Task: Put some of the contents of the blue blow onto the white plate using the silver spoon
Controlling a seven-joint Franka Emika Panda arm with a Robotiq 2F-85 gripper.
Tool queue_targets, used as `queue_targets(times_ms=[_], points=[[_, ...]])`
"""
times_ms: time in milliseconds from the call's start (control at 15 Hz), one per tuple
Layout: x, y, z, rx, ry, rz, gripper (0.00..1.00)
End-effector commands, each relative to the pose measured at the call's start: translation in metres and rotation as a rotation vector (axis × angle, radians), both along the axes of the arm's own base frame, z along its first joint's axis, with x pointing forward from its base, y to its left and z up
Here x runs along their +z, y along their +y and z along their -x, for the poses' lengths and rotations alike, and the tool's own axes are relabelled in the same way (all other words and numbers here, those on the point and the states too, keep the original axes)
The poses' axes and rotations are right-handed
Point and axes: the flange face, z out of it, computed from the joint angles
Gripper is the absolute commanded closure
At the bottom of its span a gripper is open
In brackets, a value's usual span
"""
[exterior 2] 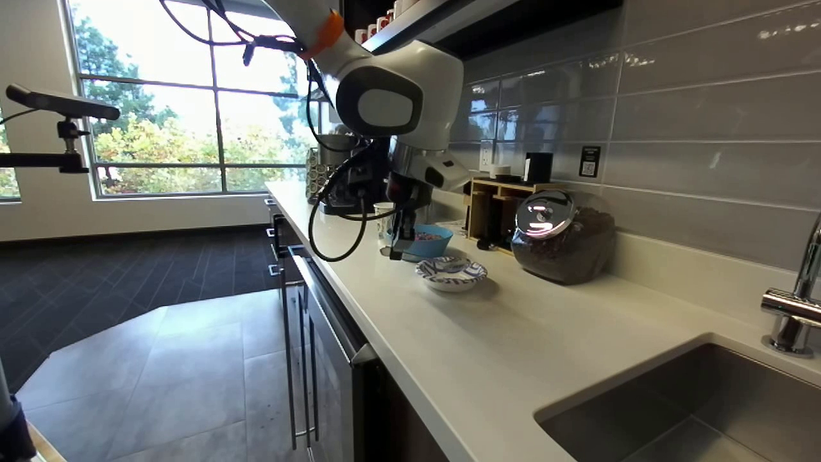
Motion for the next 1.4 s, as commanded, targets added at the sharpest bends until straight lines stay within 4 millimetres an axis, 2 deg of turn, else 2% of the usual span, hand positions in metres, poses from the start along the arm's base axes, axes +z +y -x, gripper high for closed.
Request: queue_targets(times_ms=[0,600,1333], points=[[0.007,0.005,0.003,0.037,-0.089,-0.061,0.99],[-0.024,-0.010,0.011,-0.023,-0.275,-0.295,0.99],[-0.070,-0.030,0.032,-0.136,-0.288,-0.561,0.99]])
